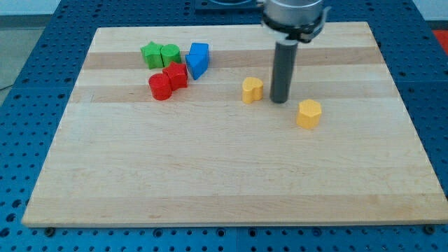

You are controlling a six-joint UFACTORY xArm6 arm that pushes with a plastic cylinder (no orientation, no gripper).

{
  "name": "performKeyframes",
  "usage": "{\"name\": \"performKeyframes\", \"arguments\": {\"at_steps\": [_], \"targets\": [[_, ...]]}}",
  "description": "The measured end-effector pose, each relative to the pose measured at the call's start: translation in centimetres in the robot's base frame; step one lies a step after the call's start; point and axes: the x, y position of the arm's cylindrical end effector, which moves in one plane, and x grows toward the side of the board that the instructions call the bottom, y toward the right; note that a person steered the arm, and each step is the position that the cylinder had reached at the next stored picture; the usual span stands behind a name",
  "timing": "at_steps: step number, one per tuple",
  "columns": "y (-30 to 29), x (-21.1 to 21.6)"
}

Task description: Move the yellow heart closer to the red star

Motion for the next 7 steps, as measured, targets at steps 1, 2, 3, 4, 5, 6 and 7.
{"name": "performKeyframes", "arguments": {"at_steps": [1,2,3,4,5,6,7], "targets": [[1.3,-0.9],[-5.1,-0.9],[-13.4,-0.9],[-13.8,-0.9],[-7.8,-0.4],[-6.8,3.4],[-12.0,6.4]]}}
